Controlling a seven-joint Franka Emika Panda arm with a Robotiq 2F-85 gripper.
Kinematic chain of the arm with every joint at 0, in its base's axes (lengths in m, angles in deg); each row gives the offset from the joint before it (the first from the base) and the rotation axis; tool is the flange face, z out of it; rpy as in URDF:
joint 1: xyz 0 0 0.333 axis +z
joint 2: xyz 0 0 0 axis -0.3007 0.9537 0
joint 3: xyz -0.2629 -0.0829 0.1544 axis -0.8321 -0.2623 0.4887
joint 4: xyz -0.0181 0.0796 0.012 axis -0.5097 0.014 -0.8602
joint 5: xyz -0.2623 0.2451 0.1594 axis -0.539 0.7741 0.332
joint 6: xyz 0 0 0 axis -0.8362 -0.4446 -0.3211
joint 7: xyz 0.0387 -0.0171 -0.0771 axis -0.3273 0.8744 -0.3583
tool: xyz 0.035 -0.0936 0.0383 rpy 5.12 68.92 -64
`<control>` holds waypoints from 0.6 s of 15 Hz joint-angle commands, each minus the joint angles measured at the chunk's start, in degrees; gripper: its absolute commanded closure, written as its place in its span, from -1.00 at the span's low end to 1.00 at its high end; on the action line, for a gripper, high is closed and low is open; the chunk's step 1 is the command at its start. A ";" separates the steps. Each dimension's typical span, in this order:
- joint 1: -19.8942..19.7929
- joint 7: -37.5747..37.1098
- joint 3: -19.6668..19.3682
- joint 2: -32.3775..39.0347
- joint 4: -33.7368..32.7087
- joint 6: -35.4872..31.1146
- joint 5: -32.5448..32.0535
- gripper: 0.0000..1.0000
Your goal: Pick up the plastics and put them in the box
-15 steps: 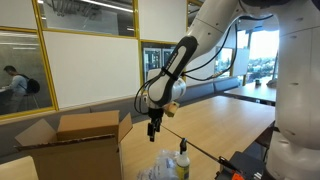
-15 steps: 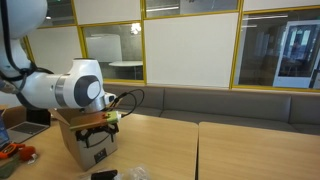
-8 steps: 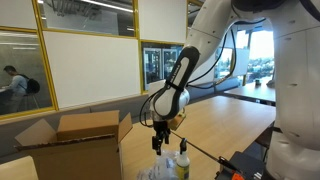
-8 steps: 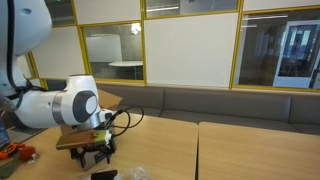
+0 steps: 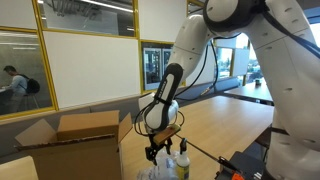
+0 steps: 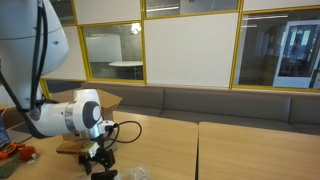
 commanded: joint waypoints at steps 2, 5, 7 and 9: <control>5.00 -11.85 -2.32 7.47 -7.98 7.59 2.22 -1.00; 6.24 -16.73 -1.60 11.10 -12.02 12.94 3.72 -1.00; 7.02 -19.26 -1.37 12.53 -14.27 14.52 4.38 -1.00; 7.54 -21.07 -1.27 13.21 -16.02 14.85 4.50 -1.00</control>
